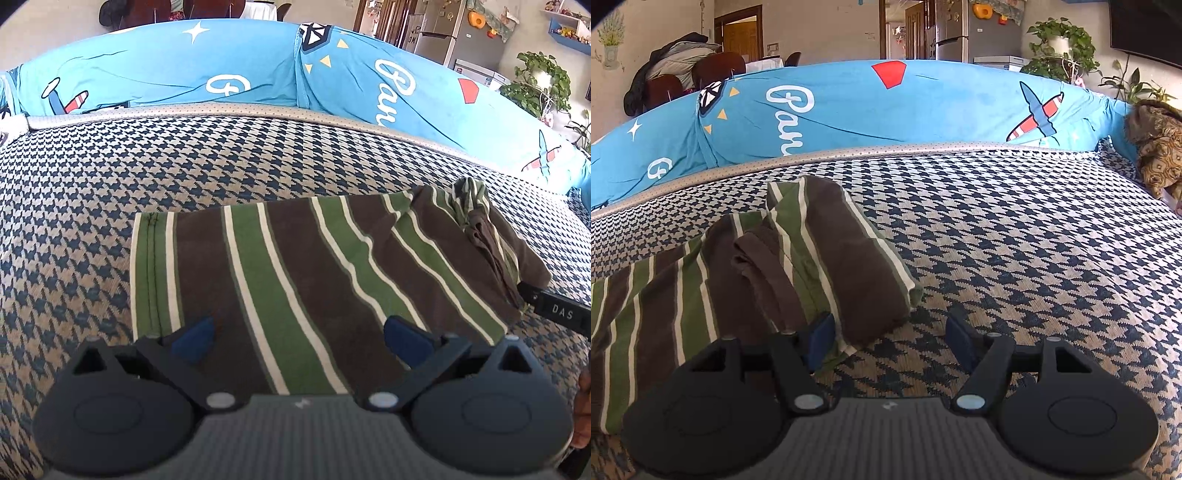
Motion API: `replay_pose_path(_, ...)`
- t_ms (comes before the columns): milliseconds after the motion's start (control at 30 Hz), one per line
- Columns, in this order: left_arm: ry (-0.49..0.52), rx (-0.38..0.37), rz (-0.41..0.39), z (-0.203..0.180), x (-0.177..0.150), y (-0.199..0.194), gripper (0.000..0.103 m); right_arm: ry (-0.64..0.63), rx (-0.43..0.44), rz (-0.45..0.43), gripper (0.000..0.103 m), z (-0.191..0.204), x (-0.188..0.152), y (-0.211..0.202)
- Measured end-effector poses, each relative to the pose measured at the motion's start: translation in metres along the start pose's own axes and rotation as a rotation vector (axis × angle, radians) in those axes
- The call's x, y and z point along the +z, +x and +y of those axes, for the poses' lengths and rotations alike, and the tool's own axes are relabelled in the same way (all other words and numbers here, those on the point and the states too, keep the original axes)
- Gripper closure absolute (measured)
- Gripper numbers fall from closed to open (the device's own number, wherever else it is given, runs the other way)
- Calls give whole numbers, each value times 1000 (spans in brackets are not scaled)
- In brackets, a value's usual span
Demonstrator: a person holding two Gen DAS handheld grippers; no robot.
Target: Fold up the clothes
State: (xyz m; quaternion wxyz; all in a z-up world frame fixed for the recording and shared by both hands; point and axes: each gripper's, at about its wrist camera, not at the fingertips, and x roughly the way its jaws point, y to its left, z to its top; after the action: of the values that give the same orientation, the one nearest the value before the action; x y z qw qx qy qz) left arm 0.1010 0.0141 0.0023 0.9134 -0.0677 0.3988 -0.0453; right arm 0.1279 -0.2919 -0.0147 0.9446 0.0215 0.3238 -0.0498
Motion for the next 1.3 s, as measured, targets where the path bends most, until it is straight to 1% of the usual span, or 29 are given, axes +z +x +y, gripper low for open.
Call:
replay_pose_path(200,-33,7,-23,12,-4,-8,0,37,-8,-8,34,-3,-3,-12)
replay_pose_path(267,-49,14,-26,17,-5,-10,0,37,-3,-9,31,-4,-4,-17)
replay_pose_path(300,-58,17,-28,20,-6,-10,0,30,5,-7,29,-3,-5,-20)
replay_pose_path(400,-82,27,-33,29,-7,-13,0,6,30,-1,29,1,-8,-27)
replay_pose_path(500,-99,45,-37,37,-8,-16,0,-60,38,-33,29,10,-13,-35)
replay_pose_path(533,-104,50,-37,39,-8,-16,0,-85,54,-43,29,14,-14,-37)
replay_pose_path(667,-123,72,-38,46,-8,-17,0,-139,146,-62,29,27,-18,-42)
replay_pose_path(833,-160,78,-33,57,-8,-19,0,-177,301,-59,29,42,-22,-48)
replay_pose_path(867,-166,77,-30,59,-8,-19,0,-186,331,-56,31,46,-24,-49)
replay_pose_path(1000,-165,70,-34,62,-8,-21,0,-225,466,-34,46,60,-29,-54)
replay_pose_path(1033,-163,68,-32,62,-8,-21,1,-237,493,-31,48,65,-32,-56)
replay_pose_path(1100,-163,62,-24,63,-8,-21,8,-268,542,-25,57,73,-36,-59)
replay_pose_path(1167,-168,51,-8,64,-7,-19,11,-302,598,-13,60,81,-43,-63)
replay_pose_path(1300,-181,50,5,67,-5,-19,12,-376,688,-7,63,101,-54,-71)
